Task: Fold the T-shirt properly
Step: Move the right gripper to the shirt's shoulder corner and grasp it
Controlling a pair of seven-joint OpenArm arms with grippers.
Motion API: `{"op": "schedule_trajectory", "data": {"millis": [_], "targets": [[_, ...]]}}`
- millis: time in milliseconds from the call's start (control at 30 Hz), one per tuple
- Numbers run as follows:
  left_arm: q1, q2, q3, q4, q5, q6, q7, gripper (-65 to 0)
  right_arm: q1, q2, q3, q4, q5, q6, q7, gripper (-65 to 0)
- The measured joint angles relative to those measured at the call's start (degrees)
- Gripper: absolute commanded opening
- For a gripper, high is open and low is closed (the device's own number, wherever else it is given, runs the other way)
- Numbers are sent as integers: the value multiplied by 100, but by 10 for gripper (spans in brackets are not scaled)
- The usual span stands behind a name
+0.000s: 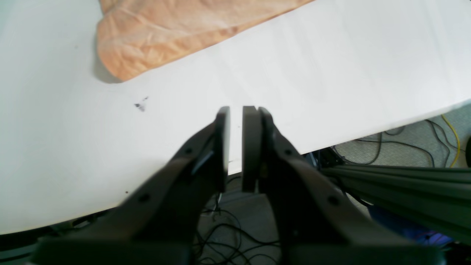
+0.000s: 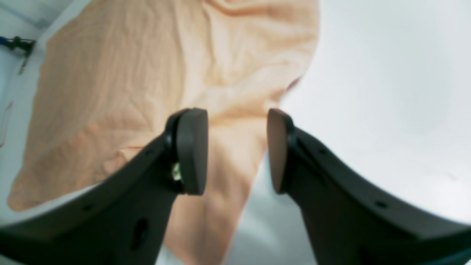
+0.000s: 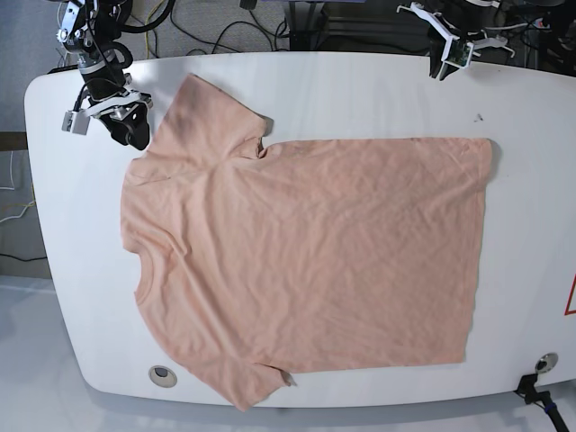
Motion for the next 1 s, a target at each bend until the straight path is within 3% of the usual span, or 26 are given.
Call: {"op": "schedule_trajectory", "data": {"millis": [167,267,1000], "targets": [[-15,-2,-35,0,28,-22,-96,-608,-2,164,26,-372,177,466,-35,-390],[-50,0,-35,0,39,-20,-103,-609,35,164,39,-391,125,514,-61,-390],[-170,11,-28,28,105,-26,-83,-609,238,-186,-55,-1187,-94,472,-46,-388]]}}
